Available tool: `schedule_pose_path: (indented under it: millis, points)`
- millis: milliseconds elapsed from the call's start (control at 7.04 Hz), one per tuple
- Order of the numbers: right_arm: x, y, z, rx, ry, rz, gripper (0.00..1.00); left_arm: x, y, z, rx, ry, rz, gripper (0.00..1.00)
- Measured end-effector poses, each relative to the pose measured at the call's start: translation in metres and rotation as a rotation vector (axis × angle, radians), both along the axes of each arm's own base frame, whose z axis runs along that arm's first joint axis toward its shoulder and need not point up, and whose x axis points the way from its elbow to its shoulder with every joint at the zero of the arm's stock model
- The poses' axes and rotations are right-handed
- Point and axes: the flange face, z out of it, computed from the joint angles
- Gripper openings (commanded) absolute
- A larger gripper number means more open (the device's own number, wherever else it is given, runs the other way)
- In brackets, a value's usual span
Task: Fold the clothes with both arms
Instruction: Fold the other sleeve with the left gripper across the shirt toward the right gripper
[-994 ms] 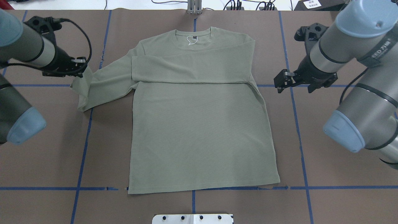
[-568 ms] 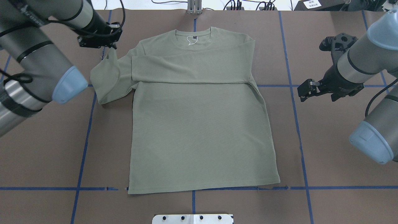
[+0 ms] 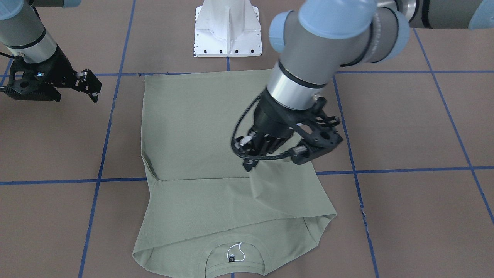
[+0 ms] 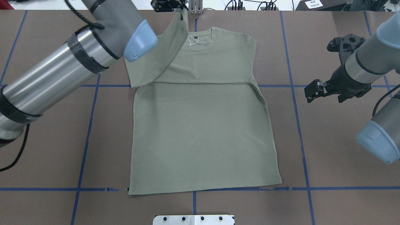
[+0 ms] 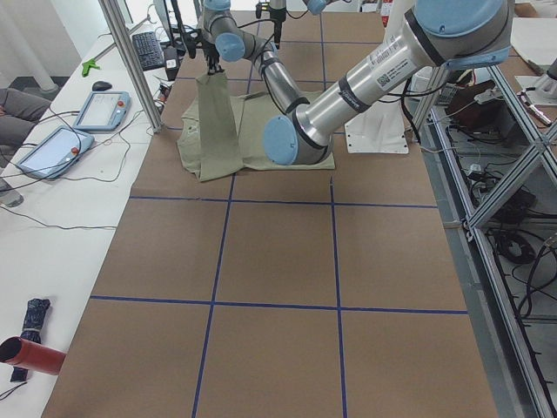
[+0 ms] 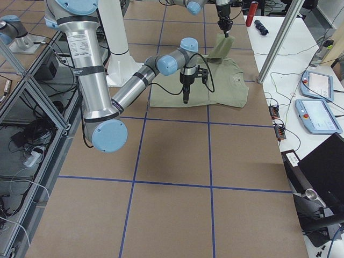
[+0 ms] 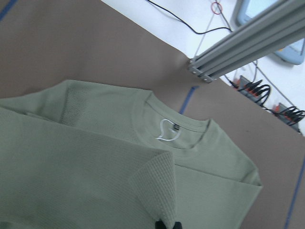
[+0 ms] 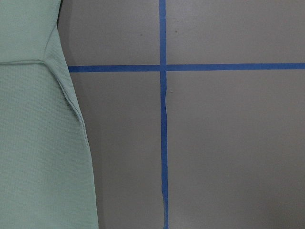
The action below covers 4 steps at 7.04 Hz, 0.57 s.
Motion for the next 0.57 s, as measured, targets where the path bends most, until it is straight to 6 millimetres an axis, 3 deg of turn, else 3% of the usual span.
schedule_pose_path:
  millis: [142, 284, 568]
  points:
    - [0.003, -0.001, -0.001, -0.009, -0.011, 0.0, 1.0, 0.047, 0.019, -0.012, -0.026, 0.043, 0.025, 0.0]
    - [0.004, -0.002, -0.002, -0.014, -0.017, 0.004, 1.0, 0.092, 0.027, 0.0, -0.037, 0.051, 0.025, 0.0]
    - [0.003, -0.003, -0.006, -0.018, -0.024, 0.01, 1.0, 0.154, 0.026, 0.045, -0.028, 0.032, -0.007, 0.0]
